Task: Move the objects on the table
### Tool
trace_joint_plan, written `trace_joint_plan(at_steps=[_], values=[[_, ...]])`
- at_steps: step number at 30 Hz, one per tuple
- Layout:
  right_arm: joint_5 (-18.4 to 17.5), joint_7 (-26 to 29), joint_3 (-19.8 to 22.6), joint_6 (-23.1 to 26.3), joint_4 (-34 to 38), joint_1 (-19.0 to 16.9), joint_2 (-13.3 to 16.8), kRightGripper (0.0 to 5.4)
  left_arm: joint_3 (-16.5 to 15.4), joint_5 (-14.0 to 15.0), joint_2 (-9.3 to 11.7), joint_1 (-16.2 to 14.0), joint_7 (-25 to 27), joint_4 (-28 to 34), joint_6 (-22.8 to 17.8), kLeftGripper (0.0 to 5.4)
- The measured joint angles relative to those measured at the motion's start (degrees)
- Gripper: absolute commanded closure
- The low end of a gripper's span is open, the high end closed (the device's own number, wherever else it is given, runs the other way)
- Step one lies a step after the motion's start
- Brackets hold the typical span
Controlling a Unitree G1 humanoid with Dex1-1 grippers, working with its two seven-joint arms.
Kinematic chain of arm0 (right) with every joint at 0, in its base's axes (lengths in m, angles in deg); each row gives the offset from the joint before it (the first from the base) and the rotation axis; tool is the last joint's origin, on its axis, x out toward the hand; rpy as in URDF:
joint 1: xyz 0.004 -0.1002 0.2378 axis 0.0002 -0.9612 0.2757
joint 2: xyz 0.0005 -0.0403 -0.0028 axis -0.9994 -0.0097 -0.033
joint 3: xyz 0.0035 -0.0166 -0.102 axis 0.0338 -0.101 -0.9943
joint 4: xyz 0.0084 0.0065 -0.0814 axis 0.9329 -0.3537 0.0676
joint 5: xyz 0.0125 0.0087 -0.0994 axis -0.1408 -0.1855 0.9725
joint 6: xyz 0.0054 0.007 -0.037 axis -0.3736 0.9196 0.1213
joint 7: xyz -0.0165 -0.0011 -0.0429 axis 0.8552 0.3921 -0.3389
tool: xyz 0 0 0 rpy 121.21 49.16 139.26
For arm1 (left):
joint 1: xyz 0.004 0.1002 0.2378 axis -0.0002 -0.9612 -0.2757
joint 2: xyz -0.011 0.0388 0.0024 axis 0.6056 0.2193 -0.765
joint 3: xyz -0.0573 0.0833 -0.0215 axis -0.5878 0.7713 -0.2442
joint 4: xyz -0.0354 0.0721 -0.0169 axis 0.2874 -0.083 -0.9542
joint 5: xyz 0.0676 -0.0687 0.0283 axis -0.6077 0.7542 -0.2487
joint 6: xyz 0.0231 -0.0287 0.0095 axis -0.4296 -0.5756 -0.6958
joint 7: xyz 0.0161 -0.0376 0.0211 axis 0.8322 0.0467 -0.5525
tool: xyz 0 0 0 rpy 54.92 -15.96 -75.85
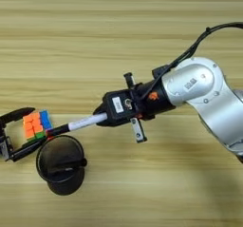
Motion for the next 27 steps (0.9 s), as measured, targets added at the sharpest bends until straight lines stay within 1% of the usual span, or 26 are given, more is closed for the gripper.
trace_joint_plan(at_steps=[4, 9, 14, 18, 21, 24, 27], values=[[1.1, 1.0, -1.2, -0.8, -0.5, 0.0, 0.3, 4.65, 0.0, 0.0, 0.0, 0.0, 0.0, 0.1, 0.0, 0.0], [2.3, 2.4, -3.9, -0.9, -0.6, 0.4, -0.1, 4.65, 0.0, 0.0, 0.0, -0.1, -0.1, 0.2, 0.0, 0.0], [3.4, 3.6, -6.1, -0.9, -0.8, 2.7, -1.5, 4.65, 0.0, 0.0, -0.1, -0.1, -0.2, 0.2, 0.0, 0.0], [3.9, 4.2, -7.2, -0.9, -1.1, 3.8, -2.3, 4.65, 0.0, 0.0, -0.2, -0.1, -0.5, 0.3, 0.0, 0.0], [5.0, 4.7, -8.3, -0.8, -1.8, 4.7, -3.1, 4.65, 0.0, 0.0, -0.3, -0.1, -0.6, 0.3, 0.0, 0.0], [6.1, 4.6, -9.3, -0.8, -3.0, 5.4, -4.6, 4.65, 0.0, 0.0, -0.4, -0.1, -0.7, 0.5, 0.0, 0.0], [7.9, 4.6, -10.6, -0.8, -3.9, 6.5, -5.9, 4.65, 0.0, 0.0, -0.5, -0.1, -0.9, 0.8, 0.0, 0.0]])
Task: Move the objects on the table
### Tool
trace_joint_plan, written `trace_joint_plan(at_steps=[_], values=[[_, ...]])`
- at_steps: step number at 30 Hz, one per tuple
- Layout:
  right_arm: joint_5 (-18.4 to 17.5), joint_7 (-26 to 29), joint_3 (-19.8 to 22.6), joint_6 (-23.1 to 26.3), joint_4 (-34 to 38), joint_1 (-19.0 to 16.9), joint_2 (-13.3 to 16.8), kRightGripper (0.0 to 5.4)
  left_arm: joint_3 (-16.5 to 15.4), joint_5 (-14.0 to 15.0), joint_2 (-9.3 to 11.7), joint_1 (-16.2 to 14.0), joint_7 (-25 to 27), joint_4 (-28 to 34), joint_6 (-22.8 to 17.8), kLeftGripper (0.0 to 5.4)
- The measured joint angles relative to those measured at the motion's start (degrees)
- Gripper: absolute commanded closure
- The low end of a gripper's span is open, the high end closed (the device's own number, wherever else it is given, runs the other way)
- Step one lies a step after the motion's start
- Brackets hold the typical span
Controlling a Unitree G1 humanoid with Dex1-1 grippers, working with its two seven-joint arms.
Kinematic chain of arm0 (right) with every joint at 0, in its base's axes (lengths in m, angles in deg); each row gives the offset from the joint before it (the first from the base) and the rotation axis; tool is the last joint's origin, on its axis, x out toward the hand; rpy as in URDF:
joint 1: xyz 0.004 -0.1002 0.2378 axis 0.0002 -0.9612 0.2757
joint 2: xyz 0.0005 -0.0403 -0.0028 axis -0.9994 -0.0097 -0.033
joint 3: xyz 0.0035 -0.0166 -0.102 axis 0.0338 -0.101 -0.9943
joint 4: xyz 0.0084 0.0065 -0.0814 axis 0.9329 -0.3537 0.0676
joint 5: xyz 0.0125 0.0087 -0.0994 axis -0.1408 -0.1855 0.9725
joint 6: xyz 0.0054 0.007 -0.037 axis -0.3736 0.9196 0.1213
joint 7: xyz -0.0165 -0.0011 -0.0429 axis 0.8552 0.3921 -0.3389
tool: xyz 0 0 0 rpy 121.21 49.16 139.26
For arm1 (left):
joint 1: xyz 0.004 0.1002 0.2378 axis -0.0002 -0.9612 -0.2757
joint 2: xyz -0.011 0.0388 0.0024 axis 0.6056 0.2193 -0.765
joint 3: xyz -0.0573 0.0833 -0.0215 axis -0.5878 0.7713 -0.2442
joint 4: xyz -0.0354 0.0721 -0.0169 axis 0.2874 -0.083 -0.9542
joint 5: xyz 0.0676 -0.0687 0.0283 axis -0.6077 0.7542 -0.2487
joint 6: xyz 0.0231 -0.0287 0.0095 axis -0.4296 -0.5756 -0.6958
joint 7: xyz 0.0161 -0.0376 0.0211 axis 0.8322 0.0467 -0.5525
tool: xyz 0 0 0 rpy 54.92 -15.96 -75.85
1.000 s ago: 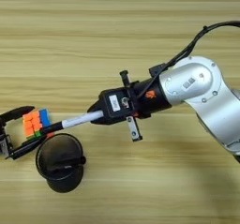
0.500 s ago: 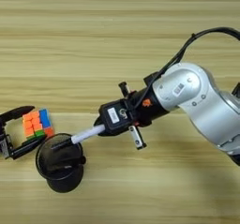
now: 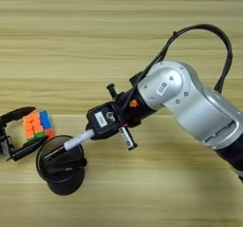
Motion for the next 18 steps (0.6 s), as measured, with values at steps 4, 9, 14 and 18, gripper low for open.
trace_joint_plan(at_steps=[4, 9, 14, 18], values=[[1.8, 0.1, -1.6, 0.0, -1.0, 0.7, -1.2, 4.65, 0.0, 0.0, 0.0, 0.0, -0.1, 0.1, 0.0, 0.0], [3.2, 0.6, -3.5, 0.0, -1.1, 1.2, -2.6, 4.65, 0.1, 0.0, -0.2, -0.1, -0.2, 0.5, 0.0, 0.0], [4.4, 1.5, -5.0, -0.1, -1.2, 1.8, -3.3, 4.65, 0.2, 0.0, -0.2, -0.1, -0.3, 0.5, 0.0, 0.0], [4.9, 1.9, -5.7, -0.2, -1.4, 1.8, -3.3, 4.28, 0.3, 0.0, -0.3, -0.1, -0.4, 0.6, 0.0, 0.0]])
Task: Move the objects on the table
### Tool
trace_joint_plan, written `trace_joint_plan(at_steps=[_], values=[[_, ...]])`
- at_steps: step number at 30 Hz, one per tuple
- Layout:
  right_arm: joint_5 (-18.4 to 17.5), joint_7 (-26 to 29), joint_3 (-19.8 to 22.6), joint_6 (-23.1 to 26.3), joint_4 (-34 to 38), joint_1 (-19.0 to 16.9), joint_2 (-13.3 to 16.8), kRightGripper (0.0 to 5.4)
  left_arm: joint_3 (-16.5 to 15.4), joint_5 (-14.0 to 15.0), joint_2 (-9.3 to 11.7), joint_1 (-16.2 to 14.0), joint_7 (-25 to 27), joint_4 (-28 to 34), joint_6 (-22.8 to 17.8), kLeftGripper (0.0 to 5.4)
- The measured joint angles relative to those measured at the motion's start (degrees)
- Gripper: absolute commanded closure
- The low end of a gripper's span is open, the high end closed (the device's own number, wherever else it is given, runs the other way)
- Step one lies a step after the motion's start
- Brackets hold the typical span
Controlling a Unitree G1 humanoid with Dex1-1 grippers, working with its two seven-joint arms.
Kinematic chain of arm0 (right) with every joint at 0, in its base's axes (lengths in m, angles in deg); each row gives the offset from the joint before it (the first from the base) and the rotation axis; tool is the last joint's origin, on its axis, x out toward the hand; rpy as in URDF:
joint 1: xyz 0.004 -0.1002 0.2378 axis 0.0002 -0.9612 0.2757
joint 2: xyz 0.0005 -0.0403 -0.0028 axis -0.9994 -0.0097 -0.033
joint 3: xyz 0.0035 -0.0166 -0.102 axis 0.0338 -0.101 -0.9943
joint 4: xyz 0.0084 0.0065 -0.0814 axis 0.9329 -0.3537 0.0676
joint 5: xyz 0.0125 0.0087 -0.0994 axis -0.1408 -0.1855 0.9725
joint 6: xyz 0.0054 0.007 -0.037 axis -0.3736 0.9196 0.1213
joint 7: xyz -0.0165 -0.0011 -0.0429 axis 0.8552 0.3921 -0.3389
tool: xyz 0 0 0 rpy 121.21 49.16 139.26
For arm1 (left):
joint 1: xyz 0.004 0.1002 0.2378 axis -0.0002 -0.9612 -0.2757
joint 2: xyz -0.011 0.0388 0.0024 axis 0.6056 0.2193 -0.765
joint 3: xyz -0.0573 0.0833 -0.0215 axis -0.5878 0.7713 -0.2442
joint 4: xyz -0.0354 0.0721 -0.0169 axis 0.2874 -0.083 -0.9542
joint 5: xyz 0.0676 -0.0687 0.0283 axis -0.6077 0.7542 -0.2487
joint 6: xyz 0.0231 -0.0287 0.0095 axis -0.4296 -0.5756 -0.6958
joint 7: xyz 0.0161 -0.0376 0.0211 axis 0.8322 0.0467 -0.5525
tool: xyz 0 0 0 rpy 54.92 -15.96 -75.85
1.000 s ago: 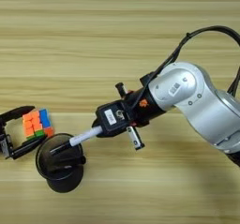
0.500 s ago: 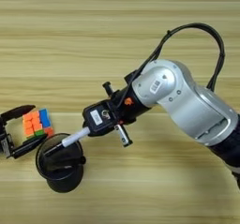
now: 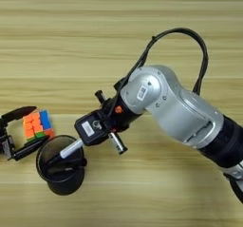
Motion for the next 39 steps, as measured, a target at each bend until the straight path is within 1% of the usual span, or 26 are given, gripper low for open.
trace_joint_plan(at_steps=[4, 5, 11, 13, 15, 24, 27, 31, 39], values=[[0.7, 0.1, -0.1, 0.0, -0.1, 0.0, -0.2, 3.87, 0.2, 0.0, 0.0, 0.0, 0.0, 0.0, 0.0, 0.0], [0.7, 0.1, -0.1, 0.0, -0.1, 0.0, -0.3, 3.7, 0.3, 0.0, 0.0, -0.1, 0.0, 0.0, 0.0, 0.0], [0.8, -0.2, -0.1, 0.0, -0.4, 0.0, -1.0, 3.06, 0.4, -0.1, -0.1, -0.1, 0.0, 0.1, 0.0, 0.0], [0.8, -0.3, -0.1, 0.0, -0.6, 0.0, -1.1, 2.93, 0.4, -0.1, -0.1, -0.1, 0.0, 0.1, 0.0, 0.0], [0.8, -0.4, 0.1, 0.0, -0.6, 0.0, -1.2, 2.65, 0.4, -0.1, -0.1, -0.1, -0.1, 0.1, 0.0, 0.0], [0.4, -0.4, 2.5, 0.0, -0.2, 0.4, -1.4, 1.76, 0.4, -0.1, -0.2, -0.1, -0.1, 0.0, 0.0, 0.0], [-0.3, -0.4, 3.6, 0.1, 0.5, 0.4, -1.4, 1.35, 0.4, -0.1, -0.2, -0.1, -0.1, -0.1, 0.0, 0.0], [-0.7, -0.4, 4.0, 0.1, 0.9, 0.4, -1.3, 0.92, 0.4, -0.2, -0.2, 0.0, -0.1, -0.2, 0.0, 0.0], [-0.8, -0.4, 5.1, 0.1, 1.9, 0.5, -1.3, 0.17, 0.4, -1.7, -0.2, 0.2, -1.0, -1.3, 0.3, 0.0]])
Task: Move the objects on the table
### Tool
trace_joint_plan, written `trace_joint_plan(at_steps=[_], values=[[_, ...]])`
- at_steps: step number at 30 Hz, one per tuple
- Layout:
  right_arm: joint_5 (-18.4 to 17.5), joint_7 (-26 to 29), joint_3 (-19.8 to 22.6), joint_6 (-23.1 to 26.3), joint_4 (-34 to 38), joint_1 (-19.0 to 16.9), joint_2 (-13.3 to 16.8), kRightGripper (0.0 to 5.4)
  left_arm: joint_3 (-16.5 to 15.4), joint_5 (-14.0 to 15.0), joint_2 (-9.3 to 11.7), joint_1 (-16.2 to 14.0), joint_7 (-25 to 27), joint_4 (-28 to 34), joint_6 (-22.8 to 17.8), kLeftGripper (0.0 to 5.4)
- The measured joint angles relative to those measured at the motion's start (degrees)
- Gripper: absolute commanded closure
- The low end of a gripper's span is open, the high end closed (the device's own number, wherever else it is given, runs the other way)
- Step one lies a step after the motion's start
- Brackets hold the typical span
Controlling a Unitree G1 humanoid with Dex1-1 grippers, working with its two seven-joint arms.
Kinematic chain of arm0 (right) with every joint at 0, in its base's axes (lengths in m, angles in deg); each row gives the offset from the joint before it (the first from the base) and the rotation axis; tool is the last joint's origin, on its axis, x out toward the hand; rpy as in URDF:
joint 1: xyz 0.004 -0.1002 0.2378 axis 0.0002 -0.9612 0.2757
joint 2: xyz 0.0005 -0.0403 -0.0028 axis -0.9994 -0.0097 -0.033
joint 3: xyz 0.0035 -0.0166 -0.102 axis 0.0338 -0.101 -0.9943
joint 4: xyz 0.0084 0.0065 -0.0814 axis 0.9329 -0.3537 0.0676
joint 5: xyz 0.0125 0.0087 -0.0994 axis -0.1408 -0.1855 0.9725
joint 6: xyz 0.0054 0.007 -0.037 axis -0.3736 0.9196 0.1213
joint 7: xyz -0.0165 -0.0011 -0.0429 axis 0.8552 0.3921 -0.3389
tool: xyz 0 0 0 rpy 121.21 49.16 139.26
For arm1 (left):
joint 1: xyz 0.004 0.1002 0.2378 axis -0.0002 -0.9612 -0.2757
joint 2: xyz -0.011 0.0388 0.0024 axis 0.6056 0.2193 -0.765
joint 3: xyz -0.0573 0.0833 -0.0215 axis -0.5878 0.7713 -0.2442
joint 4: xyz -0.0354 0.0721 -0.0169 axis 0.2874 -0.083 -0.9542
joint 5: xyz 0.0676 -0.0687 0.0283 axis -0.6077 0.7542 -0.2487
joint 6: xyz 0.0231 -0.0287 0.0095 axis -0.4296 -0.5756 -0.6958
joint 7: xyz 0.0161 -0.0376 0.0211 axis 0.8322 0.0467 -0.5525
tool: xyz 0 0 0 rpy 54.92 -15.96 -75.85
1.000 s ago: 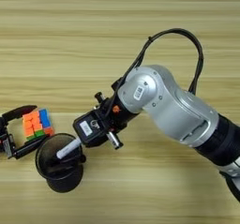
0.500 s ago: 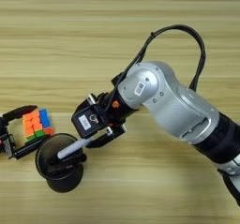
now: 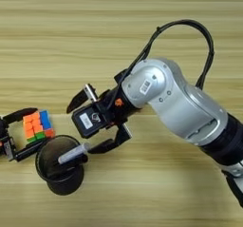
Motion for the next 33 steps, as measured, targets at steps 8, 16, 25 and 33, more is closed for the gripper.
trace_joint_plan(at_steps=[8, 16, 25, 33], values=[[0.0, 0.0, 0.4, 0.0, 0.2, 0.1, 0.0, 0.08, -0.7, -0.1, 0.0, 0.4, -0.8, 0.0, 0.3, 0.0], [0.0, 0.0, 0.5, 0.0, 0.3, 0.3, 0.0, 0.0, -0.6, -0.3, 0.0, 0.8, -0.6, -1.4, 0.3, 0.33], [-0.3, 0.0, 1.2, 0.0, 0.4, 0.6, 0.0, 0.0, -0.2, -1.5, 0.1, 1.2, -0.4, -2.9, 0.4, 1.19], [-0.8, -0.1, 1.8, 0.1, 0.8, 1.4, 0.0, 0.0, -0.1, -2.3, 0.1, 1.6, 0.0, -4.2, 0.6, 1.86]])
